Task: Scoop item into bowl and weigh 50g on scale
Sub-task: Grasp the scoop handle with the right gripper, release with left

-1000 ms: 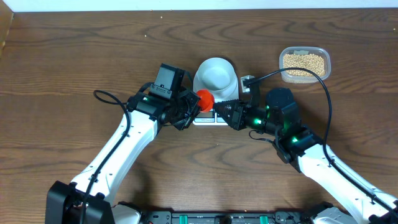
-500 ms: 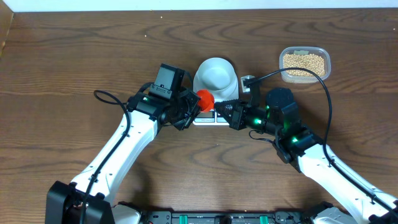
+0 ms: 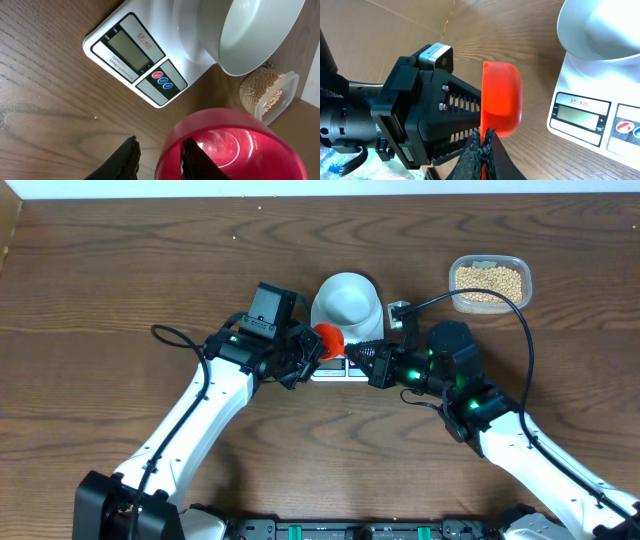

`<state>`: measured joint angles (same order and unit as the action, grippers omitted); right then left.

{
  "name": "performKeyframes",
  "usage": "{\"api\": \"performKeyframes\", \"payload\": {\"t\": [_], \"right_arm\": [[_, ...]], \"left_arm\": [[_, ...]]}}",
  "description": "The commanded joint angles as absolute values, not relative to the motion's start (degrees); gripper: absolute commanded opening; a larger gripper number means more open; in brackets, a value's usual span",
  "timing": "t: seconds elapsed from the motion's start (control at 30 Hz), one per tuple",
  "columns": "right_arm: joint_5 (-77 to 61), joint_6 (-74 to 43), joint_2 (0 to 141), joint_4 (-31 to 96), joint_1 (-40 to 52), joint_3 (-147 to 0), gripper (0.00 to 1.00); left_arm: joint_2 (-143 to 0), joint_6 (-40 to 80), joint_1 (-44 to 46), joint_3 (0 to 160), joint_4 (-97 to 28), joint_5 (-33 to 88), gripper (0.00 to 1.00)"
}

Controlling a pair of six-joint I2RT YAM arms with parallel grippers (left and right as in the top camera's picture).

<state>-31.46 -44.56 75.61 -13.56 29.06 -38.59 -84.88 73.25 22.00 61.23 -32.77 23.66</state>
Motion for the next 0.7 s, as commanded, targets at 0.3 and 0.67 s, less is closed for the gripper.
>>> {"api": "performKeyframes", "payload": {"t": [0.3,0.67], "right_arm": [[-29.5,-43.9,75.7,-11.1,24.2,-40.0,0.01],[-30.4,-43.2,75.6,-11.0,21.1,-40.2,0.01]], "left_arm": [[-84.8,60.1,17.5,62.2,-32.6,23.6,0.3],[-81.9,45.9,17.4,62.2,-28.9,23.5,0.3]]}}
